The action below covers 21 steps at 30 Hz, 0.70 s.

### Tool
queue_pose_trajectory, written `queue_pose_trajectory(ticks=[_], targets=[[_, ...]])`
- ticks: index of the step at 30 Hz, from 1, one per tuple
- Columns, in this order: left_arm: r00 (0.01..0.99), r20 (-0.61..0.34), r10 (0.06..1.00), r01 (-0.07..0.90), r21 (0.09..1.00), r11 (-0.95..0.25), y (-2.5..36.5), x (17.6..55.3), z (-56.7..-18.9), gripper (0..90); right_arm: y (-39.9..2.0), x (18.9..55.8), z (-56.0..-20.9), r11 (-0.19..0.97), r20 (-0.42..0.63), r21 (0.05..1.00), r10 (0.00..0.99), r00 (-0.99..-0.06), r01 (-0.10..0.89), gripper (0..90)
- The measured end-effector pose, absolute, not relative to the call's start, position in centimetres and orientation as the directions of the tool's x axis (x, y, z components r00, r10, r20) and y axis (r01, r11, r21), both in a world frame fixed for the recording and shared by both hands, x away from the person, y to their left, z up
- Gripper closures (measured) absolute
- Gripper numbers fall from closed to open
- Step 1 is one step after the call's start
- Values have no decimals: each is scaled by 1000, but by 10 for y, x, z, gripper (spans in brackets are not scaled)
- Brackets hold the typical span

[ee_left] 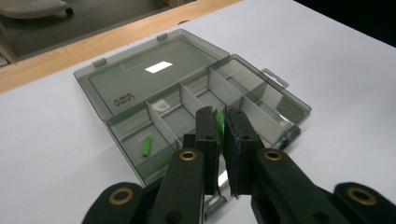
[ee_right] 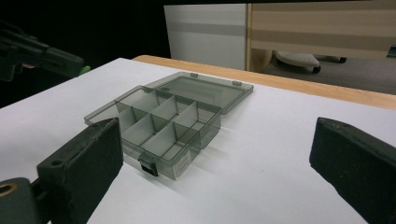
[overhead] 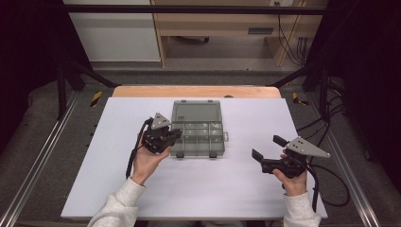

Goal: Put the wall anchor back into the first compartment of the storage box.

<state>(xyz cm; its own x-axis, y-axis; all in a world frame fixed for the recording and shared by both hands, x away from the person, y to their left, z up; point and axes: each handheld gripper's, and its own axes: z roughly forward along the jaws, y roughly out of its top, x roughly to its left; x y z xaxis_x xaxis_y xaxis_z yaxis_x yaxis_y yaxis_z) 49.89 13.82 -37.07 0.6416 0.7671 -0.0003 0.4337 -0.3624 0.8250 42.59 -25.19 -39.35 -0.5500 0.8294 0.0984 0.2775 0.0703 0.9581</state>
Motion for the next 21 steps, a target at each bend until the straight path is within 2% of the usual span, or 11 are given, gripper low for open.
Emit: queue_pose_trajectory(ticks=[21], targets=[[578, 10, 816, 489, 796, -356, 145, 552, -396, 841, -252, 426, -393, 68, 101, 957, 831, -547, 281, 30]])
